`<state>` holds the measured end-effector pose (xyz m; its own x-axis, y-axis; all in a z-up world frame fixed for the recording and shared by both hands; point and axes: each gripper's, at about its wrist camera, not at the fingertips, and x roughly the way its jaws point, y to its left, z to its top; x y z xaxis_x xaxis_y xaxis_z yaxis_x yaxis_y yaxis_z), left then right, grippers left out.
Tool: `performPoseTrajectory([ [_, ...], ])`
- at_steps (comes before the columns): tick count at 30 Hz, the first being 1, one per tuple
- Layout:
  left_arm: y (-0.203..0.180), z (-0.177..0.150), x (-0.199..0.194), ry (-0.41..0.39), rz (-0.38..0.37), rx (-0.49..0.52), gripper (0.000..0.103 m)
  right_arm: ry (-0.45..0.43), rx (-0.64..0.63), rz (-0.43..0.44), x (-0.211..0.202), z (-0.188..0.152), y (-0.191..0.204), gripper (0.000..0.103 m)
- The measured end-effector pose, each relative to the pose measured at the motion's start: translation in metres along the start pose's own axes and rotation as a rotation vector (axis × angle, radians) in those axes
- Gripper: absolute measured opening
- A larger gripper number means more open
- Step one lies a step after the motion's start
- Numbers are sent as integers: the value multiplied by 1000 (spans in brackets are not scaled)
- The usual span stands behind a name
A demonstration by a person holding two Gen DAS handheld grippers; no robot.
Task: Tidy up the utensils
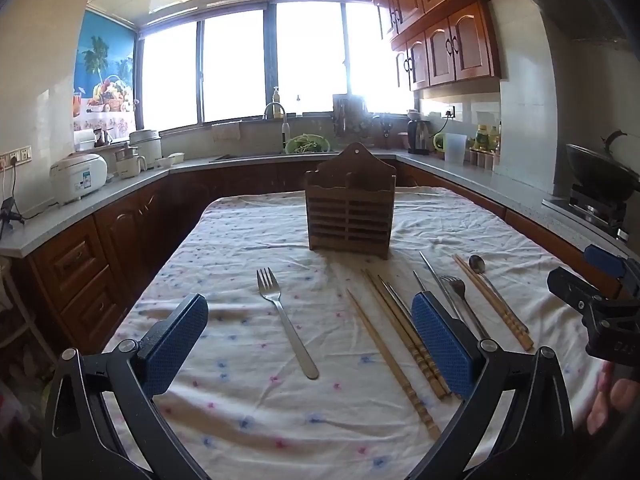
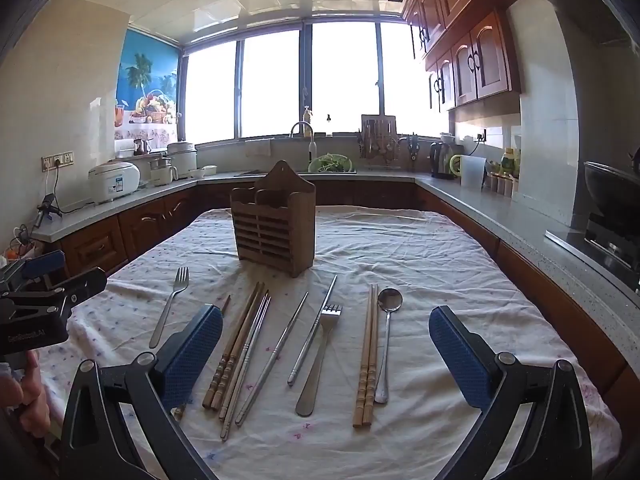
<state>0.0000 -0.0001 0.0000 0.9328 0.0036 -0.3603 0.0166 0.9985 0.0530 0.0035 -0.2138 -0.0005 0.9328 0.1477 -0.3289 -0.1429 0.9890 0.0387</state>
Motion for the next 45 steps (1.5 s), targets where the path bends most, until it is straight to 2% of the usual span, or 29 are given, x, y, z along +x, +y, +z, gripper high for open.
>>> performPoseTrajectory([
  [4, -3, 1, 1, 3, 4, -9, 103, -20, -13, -7, -5, -1, 7, 103],
  [6, -10, -2, -8, -26, 7, -8, 103, -23, -9, -3, -6, -1, 6, 103],
  [8, 5, 0, -3, -10, -7, -42, 103, -23, -5, -2, -5, -1, 7, 103],
  [45, 3, 3, 2, 5, -10, -37, 103, -20, 21, 41, 0, -1, 4, 103],
])
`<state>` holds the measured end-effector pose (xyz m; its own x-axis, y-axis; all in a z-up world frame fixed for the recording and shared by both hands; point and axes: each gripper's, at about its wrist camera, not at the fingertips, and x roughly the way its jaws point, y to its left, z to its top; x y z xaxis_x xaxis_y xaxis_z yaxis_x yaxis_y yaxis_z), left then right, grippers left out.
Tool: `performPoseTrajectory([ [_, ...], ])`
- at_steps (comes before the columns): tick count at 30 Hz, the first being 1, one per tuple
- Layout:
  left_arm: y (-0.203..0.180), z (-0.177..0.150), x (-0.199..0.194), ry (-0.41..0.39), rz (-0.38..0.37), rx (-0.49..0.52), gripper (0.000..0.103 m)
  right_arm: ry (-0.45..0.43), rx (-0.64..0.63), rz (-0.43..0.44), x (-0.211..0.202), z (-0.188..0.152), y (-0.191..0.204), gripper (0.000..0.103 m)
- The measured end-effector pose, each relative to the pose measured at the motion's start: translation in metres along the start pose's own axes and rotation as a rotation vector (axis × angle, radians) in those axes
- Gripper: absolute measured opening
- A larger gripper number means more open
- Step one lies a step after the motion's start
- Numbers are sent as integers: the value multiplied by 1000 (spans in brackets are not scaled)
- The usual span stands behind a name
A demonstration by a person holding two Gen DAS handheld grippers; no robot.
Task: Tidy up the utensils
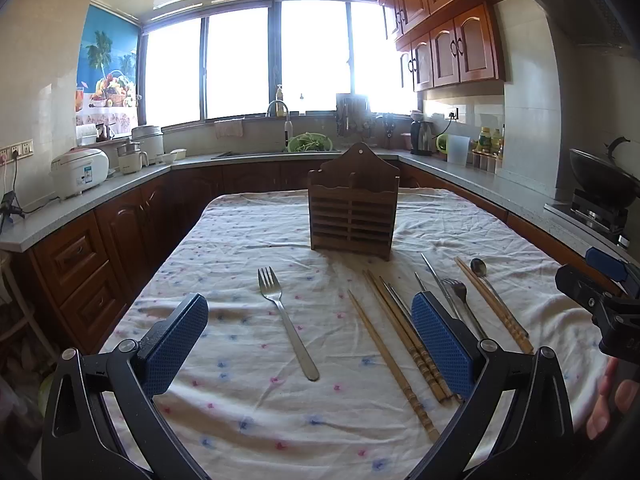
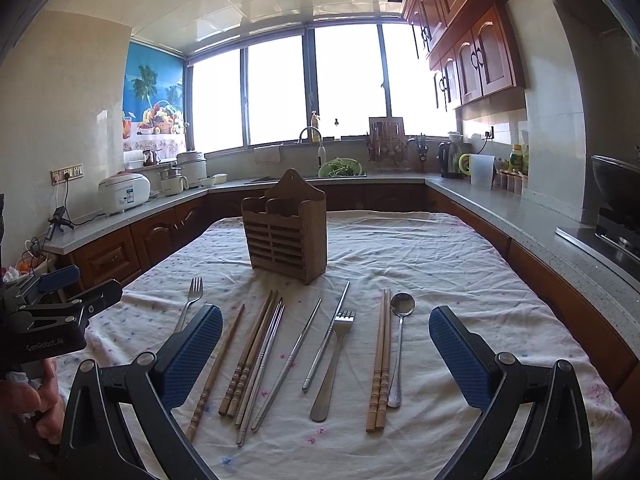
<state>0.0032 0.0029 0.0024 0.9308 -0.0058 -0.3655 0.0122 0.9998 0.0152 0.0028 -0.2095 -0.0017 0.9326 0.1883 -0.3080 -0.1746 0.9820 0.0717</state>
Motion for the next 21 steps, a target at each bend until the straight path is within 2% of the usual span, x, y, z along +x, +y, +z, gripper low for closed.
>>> performPoseTrajectory([
  [12, 1, 0, 7, 26, -6, -11, 103, 6, 9, 9, 2, -1, -2, 103],
  [21, 7, 3, 36, 131, -23, -43, 103, 55, 39, -1, 17, 4, -13, 103],
])
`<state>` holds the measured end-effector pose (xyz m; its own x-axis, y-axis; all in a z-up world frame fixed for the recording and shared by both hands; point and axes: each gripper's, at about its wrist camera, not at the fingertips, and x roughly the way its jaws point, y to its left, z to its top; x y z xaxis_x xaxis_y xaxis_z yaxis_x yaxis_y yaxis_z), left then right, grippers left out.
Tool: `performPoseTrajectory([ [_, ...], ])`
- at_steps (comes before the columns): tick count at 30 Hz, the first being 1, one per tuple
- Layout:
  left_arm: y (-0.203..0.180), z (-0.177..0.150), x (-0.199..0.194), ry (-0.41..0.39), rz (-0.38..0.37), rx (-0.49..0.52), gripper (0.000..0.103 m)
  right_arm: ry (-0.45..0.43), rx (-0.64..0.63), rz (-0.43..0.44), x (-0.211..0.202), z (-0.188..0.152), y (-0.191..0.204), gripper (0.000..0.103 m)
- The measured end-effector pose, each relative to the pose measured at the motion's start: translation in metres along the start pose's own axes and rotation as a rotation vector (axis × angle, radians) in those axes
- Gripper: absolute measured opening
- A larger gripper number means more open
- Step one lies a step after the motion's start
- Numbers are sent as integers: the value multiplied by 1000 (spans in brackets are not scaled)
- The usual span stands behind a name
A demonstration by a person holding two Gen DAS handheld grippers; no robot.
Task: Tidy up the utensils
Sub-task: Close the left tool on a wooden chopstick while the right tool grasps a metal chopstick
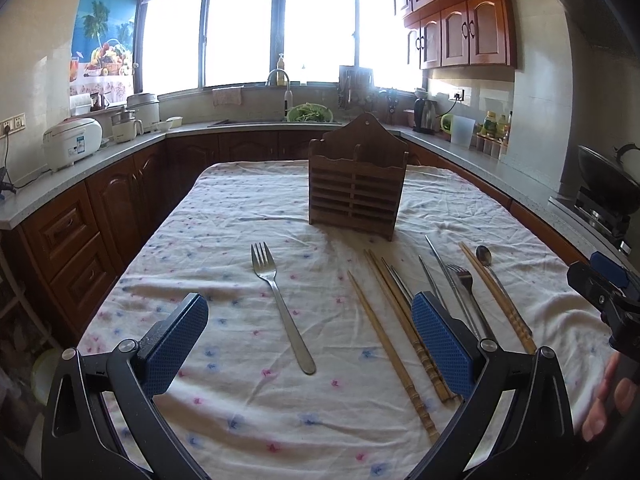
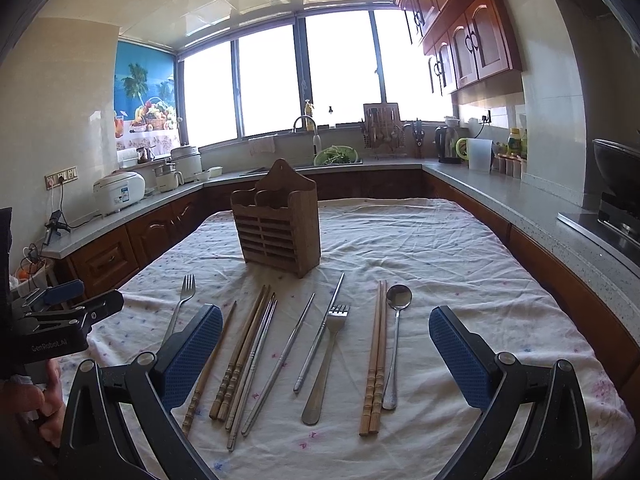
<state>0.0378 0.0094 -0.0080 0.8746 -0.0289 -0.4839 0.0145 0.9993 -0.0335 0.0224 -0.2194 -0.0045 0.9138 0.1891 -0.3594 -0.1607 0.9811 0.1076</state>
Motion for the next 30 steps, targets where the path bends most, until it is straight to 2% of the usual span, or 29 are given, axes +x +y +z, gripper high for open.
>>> performPoseTrajectory([
  [5, 1, 8, 25, 82, -17, -13, 103, 32, 12, 11, 10, 4, -6, 103],
  [8, -1, 14, 42, 132, -33, -15, 100, 58, 30, 20, 20, 8, -11, 97],
  [12, -6, 21, 64, 200, -60, -6, 92, 110, 68, 42, 40, 17, -20, 81],
  [16, -9, 27, 85, 267, -103, -17, 78, 177, 116, 76, 64, 26, -27, 65],
  [22, -15, 29, 118, 367, -146, -11, 66, 280, 150, 116, 109, 35, -30, 48],
  [24, -17, 28, 128, 402, -155, -10, 62, 316, 159, 125, 125, 36, -30, 47],
  [27, -18, 26, 144, 454, -168, -17, 53, 378, 170, 149, 152, 40, -29, 34],
  [30, -19, 24, 159, 492, -194, -30, 47, 414, 140, 131, 175, 41, -24, 31],
])
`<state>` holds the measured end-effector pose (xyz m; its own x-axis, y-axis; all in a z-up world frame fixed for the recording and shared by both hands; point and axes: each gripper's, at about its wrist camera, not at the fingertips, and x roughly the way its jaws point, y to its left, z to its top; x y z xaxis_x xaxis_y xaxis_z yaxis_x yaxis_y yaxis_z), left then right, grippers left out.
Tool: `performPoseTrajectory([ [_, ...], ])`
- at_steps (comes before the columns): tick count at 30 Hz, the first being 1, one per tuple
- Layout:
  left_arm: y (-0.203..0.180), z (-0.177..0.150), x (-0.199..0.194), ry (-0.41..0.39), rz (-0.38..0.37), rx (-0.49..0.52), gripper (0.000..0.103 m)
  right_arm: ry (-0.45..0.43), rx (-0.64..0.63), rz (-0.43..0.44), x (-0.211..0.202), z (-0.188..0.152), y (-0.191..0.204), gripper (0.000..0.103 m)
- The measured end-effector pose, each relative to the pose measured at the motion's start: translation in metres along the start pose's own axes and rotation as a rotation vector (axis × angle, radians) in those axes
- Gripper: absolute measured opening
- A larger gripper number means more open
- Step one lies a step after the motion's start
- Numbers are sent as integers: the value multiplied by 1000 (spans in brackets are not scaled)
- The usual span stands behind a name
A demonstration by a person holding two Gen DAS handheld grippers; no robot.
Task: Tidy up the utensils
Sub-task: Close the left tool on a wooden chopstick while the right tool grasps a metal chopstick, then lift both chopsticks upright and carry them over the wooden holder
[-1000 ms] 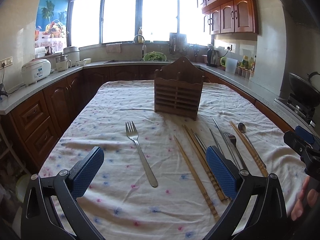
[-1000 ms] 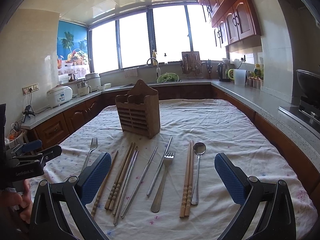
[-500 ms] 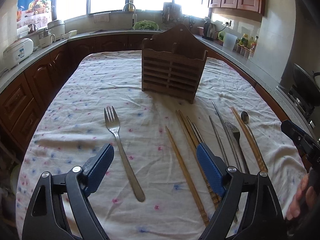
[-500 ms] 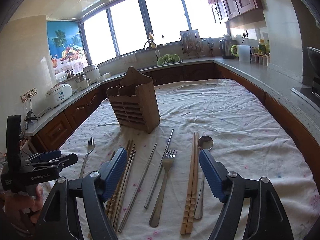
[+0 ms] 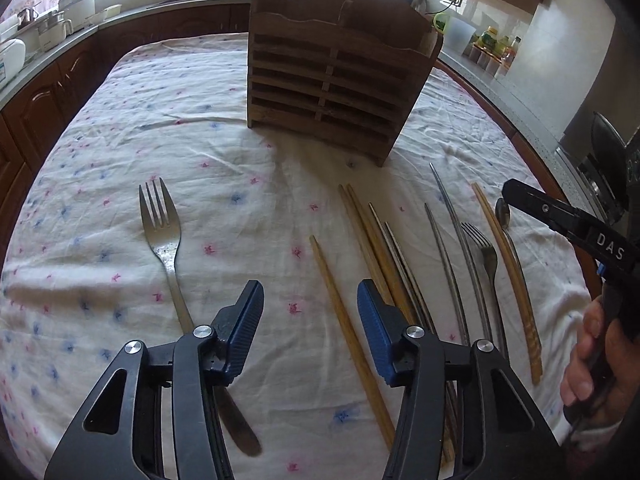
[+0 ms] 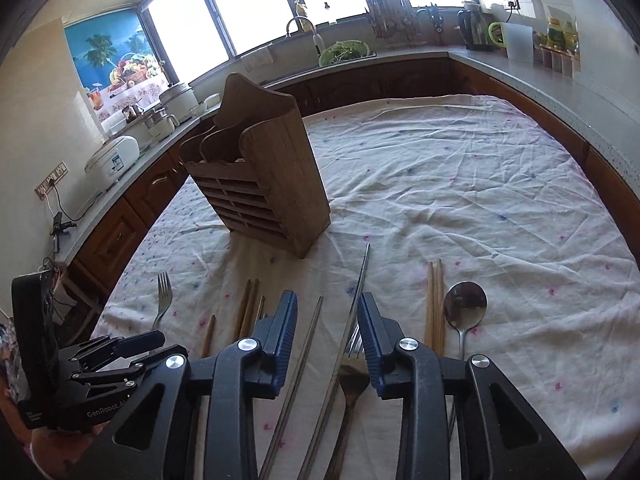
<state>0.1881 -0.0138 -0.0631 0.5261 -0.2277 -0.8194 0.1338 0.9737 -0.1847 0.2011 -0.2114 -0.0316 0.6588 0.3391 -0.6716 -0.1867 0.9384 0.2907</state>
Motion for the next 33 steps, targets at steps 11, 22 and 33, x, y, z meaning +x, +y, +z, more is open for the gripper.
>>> performPoseTrajectory([
  [11, -5, 15, 27, 83, -57, 24, 19, 134, 22, -71, 73, 24, -16, 22],
  [22, -11, 16, 34, 66, -30, 82, 9, 157, -48, -113, 95, 28, -9, 5],
  [33, 0, 9, 4, 31, -79, 69, 5, 58, 21, 19, 44, 29, -2, 4],
])
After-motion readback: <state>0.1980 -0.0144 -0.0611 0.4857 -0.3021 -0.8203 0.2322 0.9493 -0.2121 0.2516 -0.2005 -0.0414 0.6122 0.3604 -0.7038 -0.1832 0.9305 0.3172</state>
